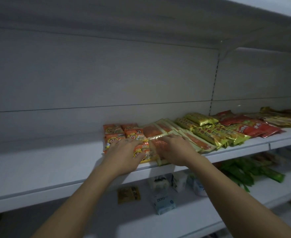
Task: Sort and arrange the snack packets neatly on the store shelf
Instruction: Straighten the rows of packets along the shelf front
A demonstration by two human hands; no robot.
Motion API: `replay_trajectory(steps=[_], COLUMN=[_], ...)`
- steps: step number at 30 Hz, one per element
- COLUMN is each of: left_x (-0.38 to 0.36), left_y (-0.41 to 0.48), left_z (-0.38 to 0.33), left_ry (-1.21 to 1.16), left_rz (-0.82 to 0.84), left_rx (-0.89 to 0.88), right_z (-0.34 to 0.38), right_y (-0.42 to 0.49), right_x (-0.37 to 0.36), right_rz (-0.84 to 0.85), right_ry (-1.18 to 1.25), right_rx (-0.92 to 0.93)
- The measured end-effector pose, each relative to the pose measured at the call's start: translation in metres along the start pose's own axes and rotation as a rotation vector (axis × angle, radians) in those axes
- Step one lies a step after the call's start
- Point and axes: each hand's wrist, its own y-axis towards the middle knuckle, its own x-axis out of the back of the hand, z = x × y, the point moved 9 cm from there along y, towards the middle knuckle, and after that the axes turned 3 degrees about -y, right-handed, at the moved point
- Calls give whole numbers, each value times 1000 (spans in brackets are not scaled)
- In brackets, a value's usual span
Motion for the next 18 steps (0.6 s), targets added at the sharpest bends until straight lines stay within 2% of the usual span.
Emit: replay_trajectory(steps=[6,15,18], left_x=[-1,-10,-24], left_y=[20,74,86], left_z=[-39,-154,-185], left_ry=[51,120,124], left_rz=[-1,-44,-35], left_rx=[18,56,70], right_z=[-30,-159,-191], right_y=[0,-18,-24], right_x=[16,57,52], right_rz=[-38,-122,-82], right_ry=[8,43,34], right_rx=[56,65,84])
